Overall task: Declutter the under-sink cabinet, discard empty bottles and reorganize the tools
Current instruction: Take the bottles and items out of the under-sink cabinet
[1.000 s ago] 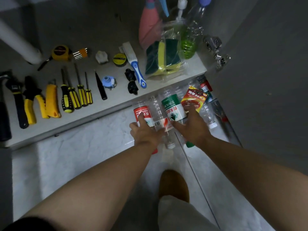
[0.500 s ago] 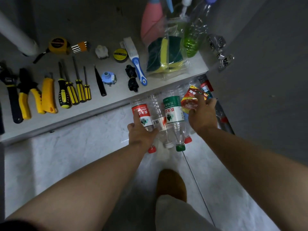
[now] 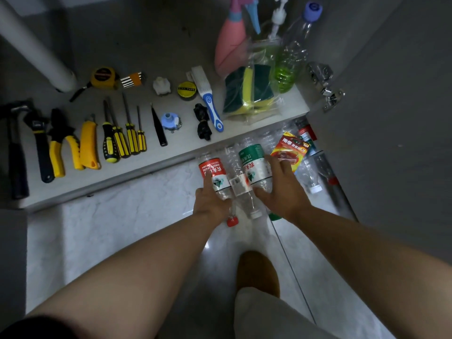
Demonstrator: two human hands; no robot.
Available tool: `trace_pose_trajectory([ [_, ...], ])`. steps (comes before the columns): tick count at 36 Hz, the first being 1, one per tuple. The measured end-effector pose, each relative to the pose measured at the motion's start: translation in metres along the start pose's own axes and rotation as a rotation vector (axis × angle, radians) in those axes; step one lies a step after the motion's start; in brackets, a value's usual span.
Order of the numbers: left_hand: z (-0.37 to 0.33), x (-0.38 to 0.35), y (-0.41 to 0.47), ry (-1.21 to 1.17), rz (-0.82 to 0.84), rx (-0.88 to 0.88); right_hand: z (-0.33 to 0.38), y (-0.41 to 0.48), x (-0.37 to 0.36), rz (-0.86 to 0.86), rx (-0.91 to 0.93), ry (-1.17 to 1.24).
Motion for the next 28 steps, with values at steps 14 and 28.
trace_pose_trajectory([
  [14, 0.007, 0.013, -0.005, 0.025, -0.024, -0.066, 0.012, 0.006, -0.015, 0.052, -0.064, -0.146],
  [28, 0.002, 0.029, -0.019, 0.143, 0.042, -0.067, 0.017, 0.004, 0.000, 0.095, -0.116, -0.071],
])
Point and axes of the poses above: each hand's wrist, its own y-axis towards the middle knuckle, its own x-axis out of the back of the hand, z = x × y, the point moved 3 cm from there along y, towards the middle knuckle, and after that the axes turned 1 degree about x, right-handed, at the moved point
